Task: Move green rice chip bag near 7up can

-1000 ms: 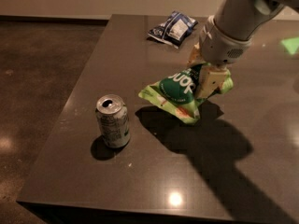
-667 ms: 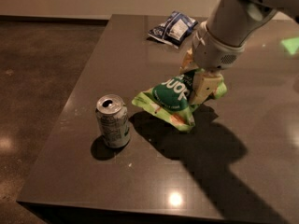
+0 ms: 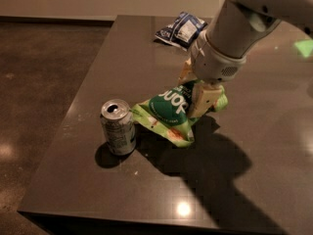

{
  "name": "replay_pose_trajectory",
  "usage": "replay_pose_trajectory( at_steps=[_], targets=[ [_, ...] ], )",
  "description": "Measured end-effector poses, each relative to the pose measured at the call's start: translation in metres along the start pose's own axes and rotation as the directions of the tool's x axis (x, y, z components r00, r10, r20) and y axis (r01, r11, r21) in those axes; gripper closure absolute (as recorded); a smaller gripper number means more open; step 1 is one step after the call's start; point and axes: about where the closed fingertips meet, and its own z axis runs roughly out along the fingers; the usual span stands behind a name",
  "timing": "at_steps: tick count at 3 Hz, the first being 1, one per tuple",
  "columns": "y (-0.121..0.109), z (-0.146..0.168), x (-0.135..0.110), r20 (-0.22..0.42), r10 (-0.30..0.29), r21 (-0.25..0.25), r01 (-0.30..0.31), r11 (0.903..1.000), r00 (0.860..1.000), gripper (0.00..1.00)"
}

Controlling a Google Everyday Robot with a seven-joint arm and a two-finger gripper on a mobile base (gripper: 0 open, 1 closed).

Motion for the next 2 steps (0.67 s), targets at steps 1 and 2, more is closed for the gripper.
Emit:
replay_pose_trajectory(
  at_steps=[1,2],
  targets=[
    [0.0032,0.0056,-0.0082,0.020,0.002,-0.006,-0.002,1.0000,1.000,0.62],
    [0.0032,0.0053,-0.0089,0.019,0.000,-0.004,0.000,1.0000,1.000,0.39]
  ],
)
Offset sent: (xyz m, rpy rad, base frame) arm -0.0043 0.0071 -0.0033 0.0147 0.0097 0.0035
